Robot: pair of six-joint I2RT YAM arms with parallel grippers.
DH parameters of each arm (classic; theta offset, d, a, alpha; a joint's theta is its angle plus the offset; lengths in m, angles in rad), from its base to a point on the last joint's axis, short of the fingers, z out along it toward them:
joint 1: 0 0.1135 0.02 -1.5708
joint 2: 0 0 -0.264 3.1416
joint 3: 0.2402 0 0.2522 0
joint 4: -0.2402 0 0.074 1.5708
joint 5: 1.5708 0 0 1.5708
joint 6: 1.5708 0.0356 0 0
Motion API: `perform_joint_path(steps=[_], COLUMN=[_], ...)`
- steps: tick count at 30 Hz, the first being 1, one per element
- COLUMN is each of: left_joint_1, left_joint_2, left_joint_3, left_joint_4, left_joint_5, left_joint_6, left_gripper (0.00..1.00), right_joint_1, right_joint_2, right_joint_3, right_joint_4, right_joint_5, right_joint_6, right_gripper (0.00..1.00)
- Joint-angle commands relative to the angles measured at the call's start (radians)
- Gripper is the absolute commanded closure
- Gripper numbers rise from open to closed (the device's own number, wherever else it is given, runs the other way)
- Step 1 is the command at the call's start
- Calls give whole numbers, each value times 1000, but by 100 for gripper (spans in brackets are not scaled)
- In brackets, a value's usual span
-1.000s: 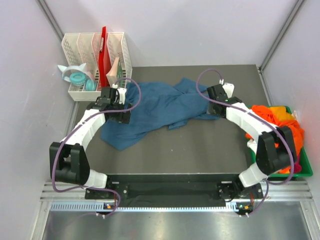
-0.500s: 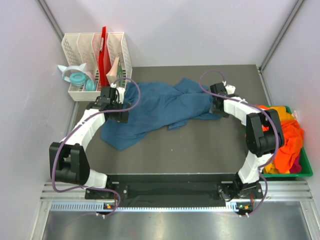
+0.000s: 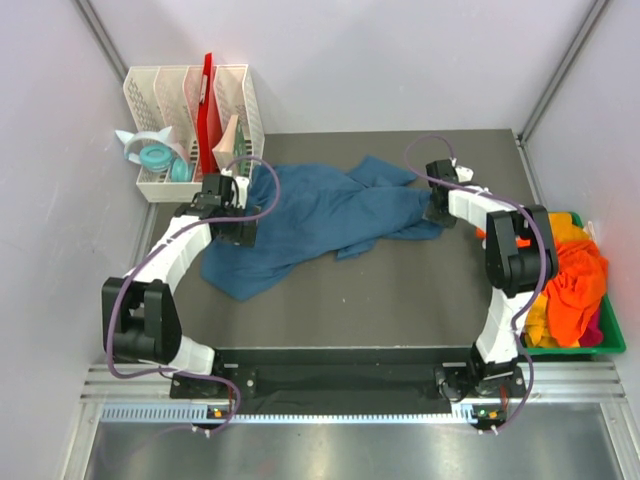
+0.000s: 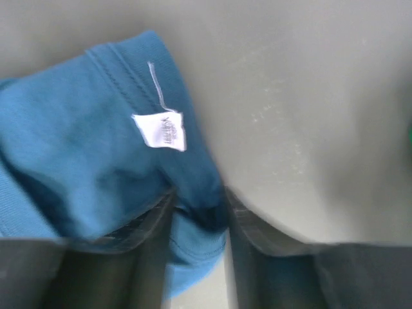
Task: Fold and stack the t-shirts
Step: Flatten the tshirt out
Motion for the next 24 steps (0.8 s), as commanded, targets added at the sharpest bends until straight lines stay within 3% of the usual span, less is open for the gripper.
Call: perform_joint_path(steps=[1,2,14,20,24], left_joint_1=[15,20,151,192,196], left_joint_2=[4,6,87,239,310], left_joint_3=[27,27,56,102,116], left_joint_4=[22,21,65,12,-4], left_joint_5=[-12,-12,-141,-123,-81], left_joint_6=[-17,-20,-125,-129,-116], left_gripper=[6,6,7,10,17], right_joint_1=[-6,-8,-10,-7,-8], right_joint_2=[28,19,-310,-390,-424], right_joint_3=[3,-6,-205,-264,-301], right_joint_4=[-18,-15,59,55,55], right_joint_5=[-35,-34,14,22,25], right_joint_6=[10,14,-7,-30,-41], right_gripper=[88,100,100,100,100])
